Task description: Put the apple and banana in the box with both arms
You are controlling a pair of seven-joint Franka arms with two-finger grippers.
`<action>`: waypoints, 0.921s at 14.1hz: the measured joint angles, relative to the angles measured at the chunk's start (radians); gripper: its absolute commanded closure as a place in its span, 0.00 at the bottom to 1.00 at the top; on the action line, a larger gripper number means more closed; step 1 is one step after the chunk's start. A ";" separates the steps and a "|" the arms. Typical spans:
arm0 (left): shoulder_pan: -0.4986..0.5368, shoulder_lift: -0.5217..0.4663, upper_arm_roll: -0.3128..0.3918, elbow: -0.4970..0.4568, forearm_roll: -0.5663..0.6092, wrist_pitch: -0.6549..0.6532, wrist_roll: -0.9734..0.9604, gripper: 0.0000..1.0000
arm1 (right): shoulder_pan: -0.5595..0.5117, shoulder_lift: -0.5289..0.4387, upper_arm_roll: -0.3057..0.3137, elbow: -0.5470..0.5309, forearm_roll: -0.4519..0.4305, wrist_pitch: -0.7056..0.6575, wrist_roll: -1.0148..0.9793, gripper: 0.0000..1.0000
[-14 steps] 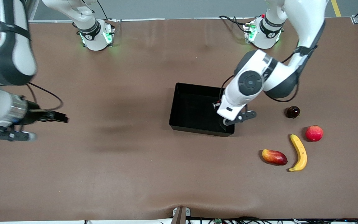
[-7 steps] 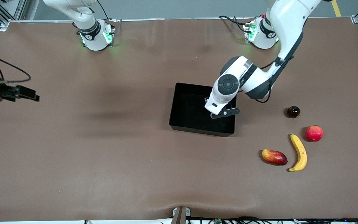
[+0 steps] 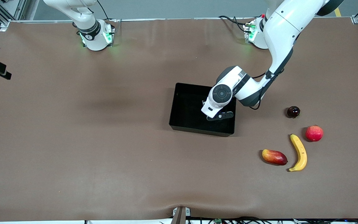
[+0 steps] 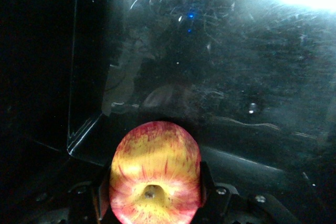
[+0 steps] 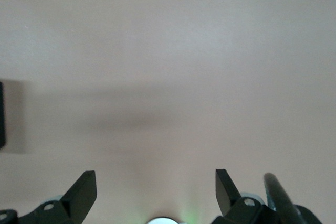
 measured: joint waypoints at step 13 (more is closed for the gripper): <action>0.240 -0.067 0.021 0.382 0.041 -0.274 0.166 0.00 | 0.008 -0.089 0.005 -0.162 -0.006 0.103 0.000 0.00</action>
